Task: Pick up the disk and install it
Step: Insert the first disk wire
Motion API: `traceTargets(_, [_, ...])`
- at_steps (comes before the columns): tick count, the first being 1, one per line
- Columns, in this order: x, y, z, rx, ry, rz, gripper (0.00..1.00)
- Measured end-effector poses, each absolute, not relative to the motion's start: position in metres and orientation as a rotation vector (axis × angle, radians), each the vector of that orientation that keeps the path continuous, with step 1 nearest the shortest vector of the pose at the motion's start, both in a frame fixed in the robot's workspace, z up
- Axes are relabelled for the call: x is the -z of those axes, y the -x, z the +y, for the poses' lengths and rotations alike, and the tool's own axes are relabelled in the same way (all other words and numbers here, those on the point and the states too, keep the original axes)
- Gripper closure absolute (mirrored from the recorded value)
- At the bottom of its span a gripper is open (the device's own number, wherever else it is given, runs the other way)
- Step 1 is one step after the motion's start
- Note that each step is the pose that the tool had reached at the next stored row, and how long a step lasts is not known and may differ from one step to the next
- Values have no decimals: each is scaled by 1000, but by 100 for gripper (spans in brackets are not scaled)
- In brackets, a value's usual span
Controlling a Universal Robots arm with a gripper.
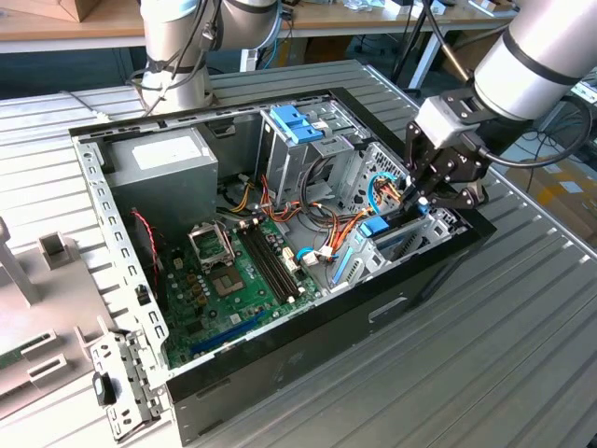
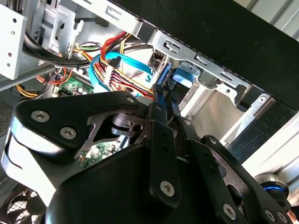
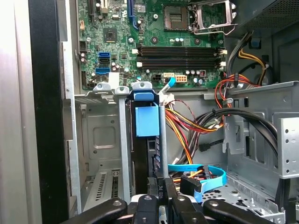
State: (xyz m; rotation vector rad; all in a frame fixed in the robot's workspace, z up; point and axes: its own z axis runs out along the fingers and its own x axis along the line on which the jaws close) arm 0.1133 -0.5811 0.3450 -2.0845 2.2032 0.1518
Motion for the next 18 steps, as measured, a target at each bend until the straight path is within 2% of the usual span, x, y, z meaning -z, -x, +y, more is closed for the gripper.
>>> traceTargets(18, [-338, -113, -581, -152, 2085, 2203, 82])
